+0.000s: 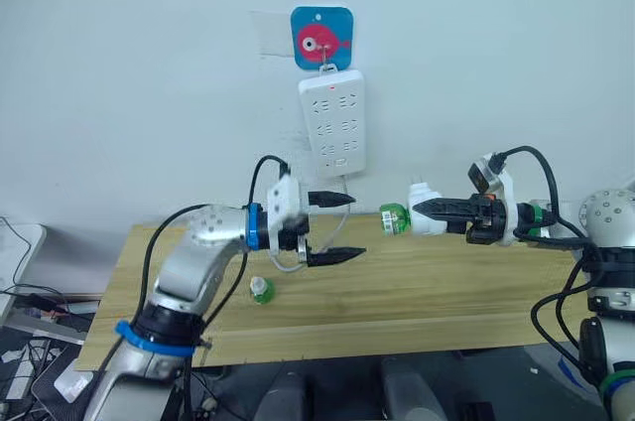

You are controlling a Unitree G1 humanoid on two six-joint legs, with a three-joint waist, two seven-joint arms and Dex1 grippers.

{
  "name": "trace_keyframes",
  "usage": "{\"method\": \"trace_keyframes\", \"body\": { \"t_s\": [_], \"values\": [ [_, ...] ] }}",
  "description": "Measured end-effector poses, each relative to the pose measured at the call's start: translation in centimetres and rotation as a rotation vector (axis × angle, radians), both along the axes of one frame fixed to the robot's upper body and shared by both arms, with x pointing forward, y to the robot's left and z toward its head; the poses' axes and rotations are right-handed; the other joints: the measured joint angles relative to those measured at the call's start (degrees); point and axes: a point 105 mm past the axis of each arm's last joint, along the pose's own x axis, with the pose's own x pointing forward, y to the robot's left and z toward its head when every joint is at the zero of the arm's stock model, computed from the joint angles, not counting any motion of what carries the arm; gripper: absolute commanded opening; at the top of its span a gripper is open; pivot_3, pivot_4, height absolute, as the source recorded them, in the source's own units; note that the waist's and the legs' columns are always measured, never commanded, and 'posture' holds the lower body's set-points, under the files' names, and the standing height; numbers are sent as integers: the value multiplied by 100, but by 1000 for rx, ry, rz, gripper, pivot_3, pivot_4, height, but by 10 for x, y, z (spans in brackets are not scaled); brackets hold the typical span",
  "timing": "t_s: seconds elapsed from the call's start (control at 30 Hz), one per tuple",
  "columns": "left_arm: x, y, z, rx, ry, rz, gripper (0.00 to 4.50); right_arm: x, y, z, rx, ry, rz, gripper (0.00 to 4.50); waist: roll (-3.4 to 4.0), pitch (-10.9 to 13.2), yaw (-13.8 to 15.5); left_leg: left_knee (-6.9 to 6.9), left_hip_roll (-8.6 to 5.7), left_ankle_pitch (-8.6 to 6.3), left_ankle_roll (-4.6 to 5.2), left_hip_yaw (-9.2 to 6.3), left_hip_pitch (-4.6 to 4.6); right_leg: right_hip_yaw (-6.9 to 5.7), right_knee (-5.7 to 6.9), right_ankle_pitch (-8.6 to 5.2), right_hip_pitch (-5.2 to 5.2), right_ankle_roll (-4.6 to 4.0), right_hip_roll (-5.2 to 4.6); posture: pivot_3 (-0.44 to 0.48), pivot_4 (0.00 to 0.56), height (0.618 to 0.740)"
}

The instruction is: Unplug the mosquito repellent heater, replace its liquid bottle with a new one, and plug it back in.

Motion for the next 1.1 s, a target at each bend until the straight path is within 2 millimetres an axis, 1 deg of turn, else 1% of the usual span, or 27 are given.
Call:
{"method": "trace_keyframes", "body": {
  "t_s": [0.03, 0.1, 0.2, 0.3, 0.4, 0.57, 0.73, 0.77, 0.8, 0.9, 0.93, 0.97, 1.0, 1.1],
  "values": [
    [0, -2, 1, 7, -133, 4, 4492, 0, 2, 0, 2, 5, 3, 2994, 1, 0, 39, 0, -1, 0, 0, 2, 0, -2, -5, 4, 1, -5, -4, -119, 166, 740],
    [-3, -6, -3, 19, -322, -2, 4492, 1, 4, 1, 9, 6, 6, 2994, 1, 0, 78, 0, -1, 0, 1, 8, 0, -5, -14, 10, 3, -7, -8, -123, 166, 740],
    [-6, -13, -13, 2, -504, -5, 4492, 2, 4, 2, 14, 1, 2, 2994, 1, 0, 96, 0, -6, 0, 4, 7, -7, -10, -31, 18, 8, 8, -11, -124, 164, 740],
    [-6, -22, -17, -6, -653, -15, 4492, 2, 5, 2, 9, 2, 0, 2994, 1, 0, 93, 5, -12, -1, 7, 5, -21, -13, -37, 25, 5, 18, -9, -128, 163, 740],
    [0, -30, -17, -11, -735, -7, 4492, 2, 5, 2, 15, 1, 4, 2994, 1, -1, 84, 8, -15, -1, 10, 6, -27, -13, -37, 27, 1, 23, -3, -133, 162, 740],
    [15, -39, -17, -25, -756, 33, 4492, -2, 8, 6, 27, -12, 27, 2994, 1, -1, 71, 8, -13, 0, 15, 4, -27, -15, -33, 28, 0, 24, 7, -140, 163, 740],
    [16, -43, -17, -40, -780, 29, 4492, -4, 8, 5, 25, -7, 30, 2994, 1, -1, 49, 8, -10, 1, 16, 2, -28, -15, -30, 28, -2, 24, 10, -147, 165, 740],
    [15, -44, -18, -40, -780, 23, 4106, -4, 8, 4, 17, -5, 27, 2994, 1, -1, 48, 8, -10, 1, 16, 2, -28, -15, -30, 28, -2, 25, 10, -147, 165, 740],
    [14, -45, -19, -39, -777, 15, 3927, -4, 7, 2, 11, 0, 23, 2994, 1, -1, 49, 8, -11, 1, 17, 1, -29, -15, -30, 28, -2, 24, 10, -148, 167, 740],
    [11, -48, -21, -36, -778, -11, 3002, -5, 6, -2, 3, 13, 17, 2994, 1, -1, 47, 9, -11, 1, 17, 2, -30, -13, -30, 28, -4, 25, 10, -149, 168, 740],
    [10, -48, -22, -30, -777, -19, 2623, -5, 6, -2, 7, 12, 18, 2994, 1, -1, 39, 9, -11, 1, 17, 2, -30, -13, -30, 28, -4, 24, 10, -149, 168, 740],
    [10, -48, -22, -33, -775, -19, 2341, -6, 7, -2, 8, 11, 19, 2994, 1, -1, 33, 9, -10, 1, 17, 1, -30, -14, -29, 28, -4, 24, 10, -149, 168, 740],
    [10, -47, -22, -35, -773, -20, 2202, -6, 7, -1, 10, 11, 20, 2994, 1, -1, 30, 9, -10, 1, 17, 0, -30, -15, -29, 28, -4, 25, 11, -148, 168, 740],
    [10, -47, -21, -53, -708, -21, 2203, -6, 7, -1, 14, 10, 22, 2994, 1, -1, 27, 9, -10, 2, 18, -1, -30, -15, -28, 28, -4, 24, 11, -147, 169, 740]
  ]
}}
